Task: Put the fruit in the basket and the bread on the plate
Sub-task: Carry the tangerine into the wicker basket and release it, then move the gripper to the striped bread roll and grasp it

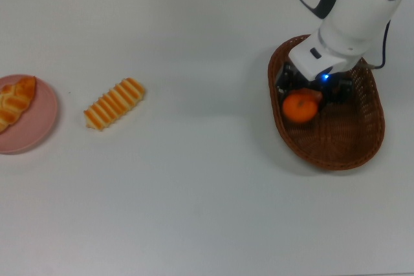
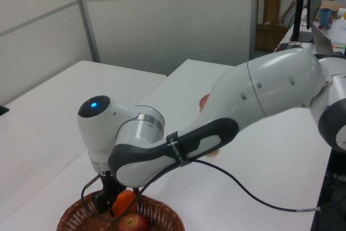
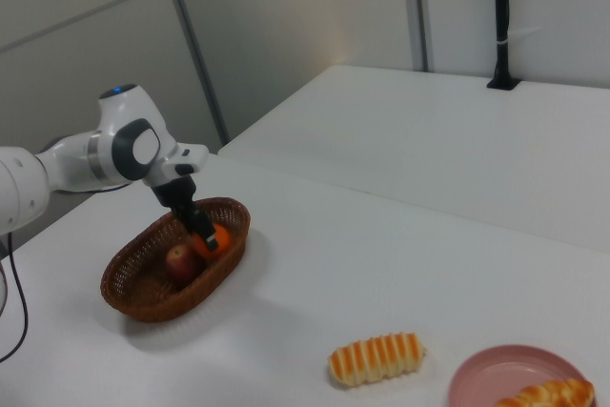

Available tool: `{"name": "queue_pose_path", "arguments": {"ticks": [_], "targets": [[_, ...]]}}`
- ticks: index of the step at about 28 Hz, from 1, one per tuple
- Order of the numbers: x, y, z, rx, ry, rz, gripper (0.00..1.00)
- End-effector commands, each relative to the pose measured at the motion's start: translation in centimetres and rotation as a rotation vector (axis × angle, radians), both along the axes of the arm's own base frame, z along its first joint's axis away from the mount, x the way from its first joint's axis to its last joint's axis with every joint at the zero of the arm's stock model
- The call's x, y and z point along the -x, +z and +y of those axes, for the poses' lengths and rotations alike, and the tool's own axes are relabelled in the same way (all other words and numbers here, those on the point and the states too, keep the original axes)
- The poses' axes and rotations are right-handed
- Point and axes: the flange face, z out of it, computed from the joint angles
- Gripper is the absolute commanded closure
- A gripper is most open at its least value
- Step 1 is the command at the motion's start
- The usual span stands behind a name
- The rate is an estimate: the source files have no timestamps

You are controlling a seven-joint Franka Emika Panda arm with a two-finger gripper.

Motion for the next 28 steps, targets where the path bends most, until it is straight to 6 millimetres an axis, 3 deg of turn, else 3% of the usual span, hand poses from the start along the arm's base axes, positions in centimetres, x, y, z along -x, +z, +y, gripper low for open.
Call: {"name": "queue_pose_path", "arguments": {"ticks": [1, 8, 12, 14, 15, 19, 20, 23, 24, 28], "targets": [[-0.2, 0.3, 0.1, -0.010, -0.037, -0.026, 0.00], [-0.2, 0.8, -0.1, 0.001, -0.029, -0.036, 0.00], [-0.8, 3.5, -2.1, -0.017, -0.072, -0.058, 0.00], [-1.9, 5.3, -5.1, -0.029, -0.125, -0.076, 0.00], [-2.5, 7.1, -7.9, -0.040, -0.168, -0.088, 0.00], [-3.0, 8.8, -14.1, -0.029, -0.243, -0.058, 0.00], [-3.0, 8.5, -17.3, -0.016, -0.265, -0.022, 0.00], [-2.9, 7.8, -21.5, -0.006, -0.302, 0.013, 0.00], [-3.1, 7.2, -24.6, -0.004, -0.347, 0.027, 0.00], [-3.5, 5.9, -28.7, -0.002, -0.403, 0.039, 0.00]]}}
